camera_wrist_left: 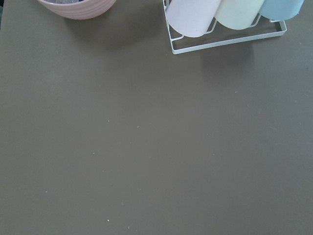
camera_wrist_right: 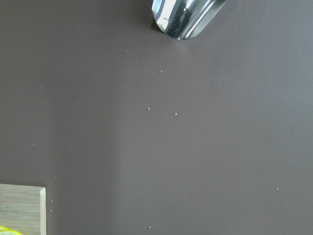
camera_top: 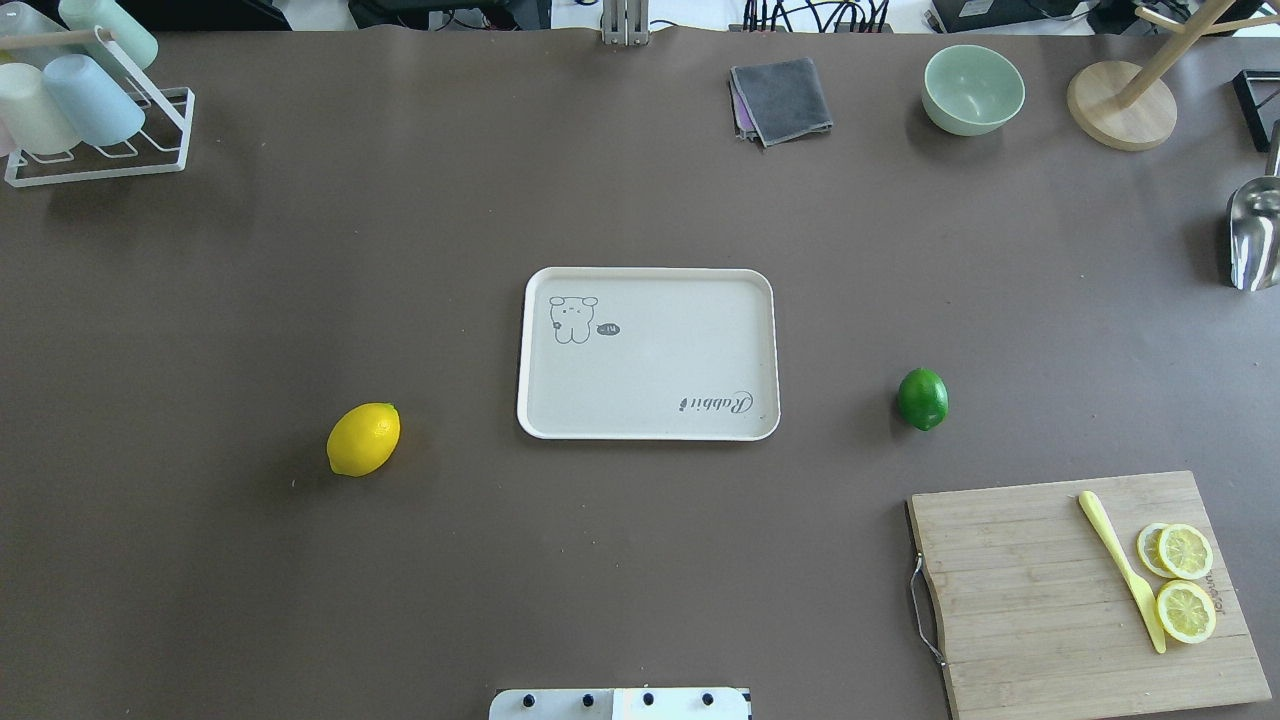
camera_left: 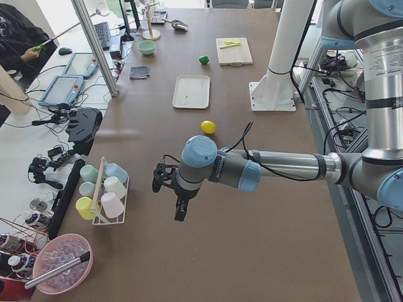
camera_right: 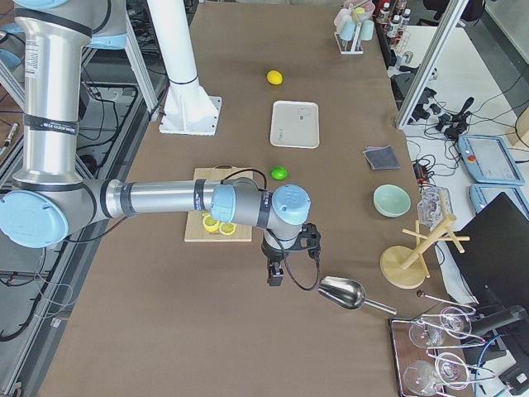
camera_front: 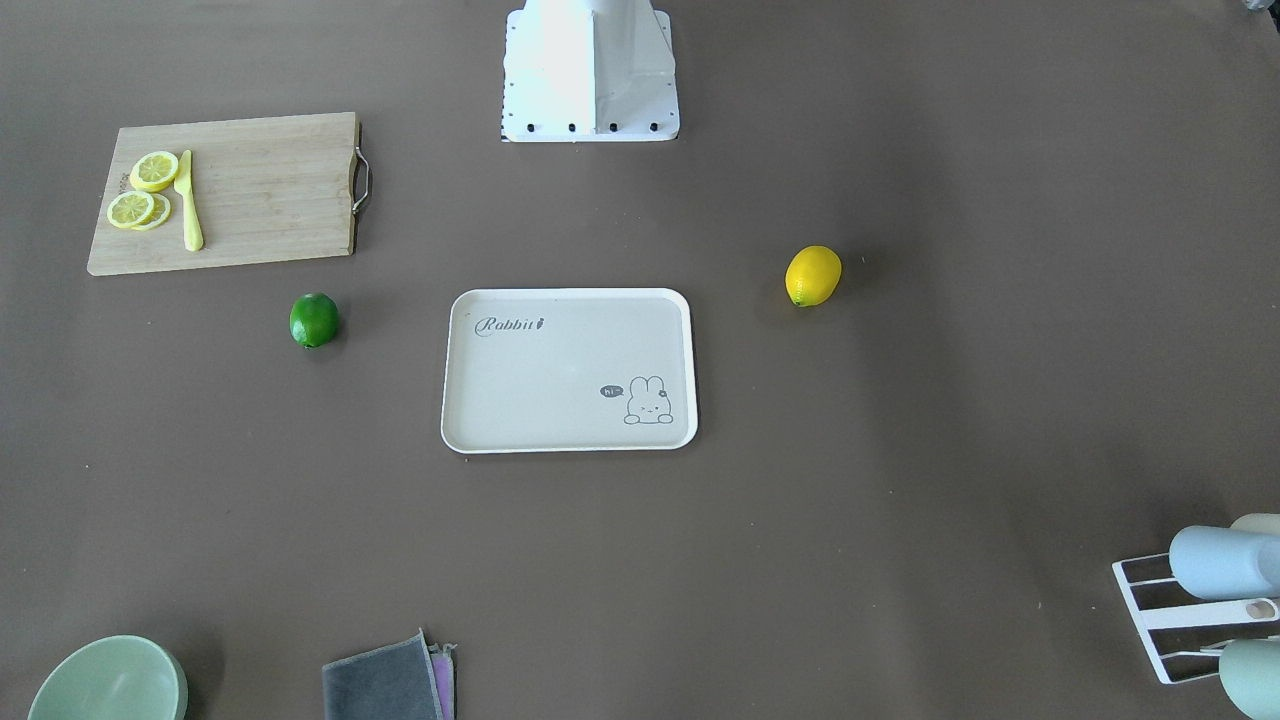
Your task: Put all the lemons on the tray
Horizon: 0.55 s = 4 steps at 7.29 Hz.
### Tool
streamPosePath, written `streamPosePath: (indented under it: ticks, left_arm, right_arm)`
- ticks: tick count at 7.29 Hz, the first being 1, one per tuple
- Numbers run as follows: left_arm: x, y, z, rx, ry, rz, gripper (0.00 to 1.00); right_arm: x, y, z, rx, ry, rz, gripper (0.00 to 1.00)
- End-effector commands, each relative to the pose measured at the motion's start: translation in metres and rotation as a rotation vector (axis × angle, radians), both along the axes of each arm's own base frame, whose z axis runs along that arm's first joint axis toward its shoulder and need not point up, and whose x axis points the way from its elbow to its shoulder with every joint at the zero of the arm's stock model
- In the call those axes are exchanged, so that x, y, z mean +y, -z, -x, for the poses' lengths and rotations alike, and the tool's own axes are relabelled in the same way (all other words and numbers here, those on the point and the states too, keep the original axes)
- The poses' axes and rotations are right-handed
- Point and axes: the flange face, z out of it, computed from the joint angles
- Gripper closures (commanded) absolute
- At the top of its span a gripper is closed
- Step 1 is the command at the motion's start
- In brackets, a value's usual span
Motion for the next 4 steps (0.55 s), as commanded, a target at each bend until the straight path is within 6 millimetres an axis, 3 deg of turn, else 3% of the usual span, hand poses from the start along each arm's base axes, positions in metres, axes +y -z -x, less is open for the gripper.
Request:
streamPosePath:
  ticks: [1, 4]
  left_arm:
    - [-0.011, 0.004, -0.0034, 0.001, -0.009, -0.011, 0.02]
    - [-0.012, 0.0049, -0.0049, 0.002, -0.013, -0.013, 0.02]
  right_arm:
    - [0.0002, -0.0014, -0.0002, 0.002, 0.0, 0.003, 0.0]
    - [-0.0003, -0.0026, -0.0006, 0.008, 0.001, 0.004, 0.0]
